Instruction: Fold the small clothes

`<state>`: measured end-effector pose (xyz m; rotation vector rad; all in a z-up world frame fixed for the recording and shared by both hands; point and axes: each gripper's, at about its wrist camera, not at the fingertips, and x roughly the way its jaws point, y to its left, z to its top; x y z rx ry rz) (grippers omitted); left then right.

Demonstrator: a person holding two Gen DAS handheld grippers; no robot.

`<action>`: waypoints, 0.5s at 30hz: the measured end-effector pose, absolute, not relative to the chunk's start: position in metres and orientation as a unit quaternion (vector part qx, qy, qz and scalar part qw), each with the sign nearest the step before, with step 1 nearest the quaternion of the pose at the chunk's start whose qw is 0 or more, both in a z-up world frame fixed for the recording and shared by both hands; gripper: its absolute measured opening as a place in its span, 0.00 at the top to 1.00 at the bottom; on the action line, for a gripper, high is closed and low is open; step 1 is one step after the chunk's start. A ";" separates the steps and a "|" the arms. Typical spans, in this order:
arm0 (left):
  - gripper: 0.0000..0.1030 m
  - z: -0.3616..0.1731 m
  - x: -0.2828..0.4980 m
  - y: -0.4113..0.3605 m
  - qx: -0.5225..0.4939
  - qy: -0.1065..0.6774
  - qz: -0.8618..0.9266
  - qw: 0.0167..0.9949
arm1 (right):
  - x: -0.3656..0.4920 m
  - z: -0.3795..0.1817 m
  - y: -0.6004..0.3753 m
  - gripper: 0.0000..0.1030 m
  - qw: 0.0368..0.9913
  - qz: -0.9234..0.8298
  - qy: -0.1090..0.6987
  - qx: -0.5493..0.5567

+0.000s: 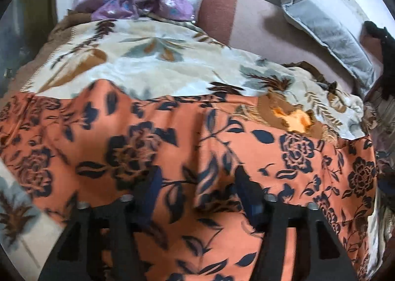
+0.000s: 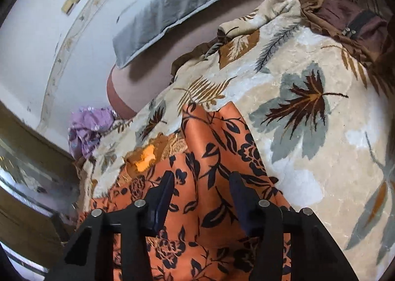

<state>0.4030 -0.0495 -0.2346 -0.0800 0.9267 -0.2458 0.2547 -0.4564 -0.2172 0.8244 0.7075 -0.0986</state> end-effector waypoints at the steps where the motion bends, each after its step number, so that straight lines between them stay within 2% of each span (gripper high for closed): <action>1: 0.35 -0.236 0.402 -0.055 -0.029 0.443 -0.123 0.887 | 0.253 -0.220 -0.455 0.52 0.851 -0.047 0.336 0.401; 9: 0.34 -0.231 0.385 -0.090 0.068 0.394 -0.130 0.907 | 0.264 -0.243 -0.436 0.52 0.845 -0.034 0.377 0.376; 13: 0.33 -0.251 0.395 -0.096 0.095 0.437 -0.113 0.887 | 0.262 -0.252 -0.446 0.52 0.835 -0.035 0.373 0.402; 15: 0.35 -0.255 0.399 -0.091 0.074 0.448 -0.124 0.882 | 0.258 -0.251 -0.452 0.52 0.837 -0.040 0.362 0.408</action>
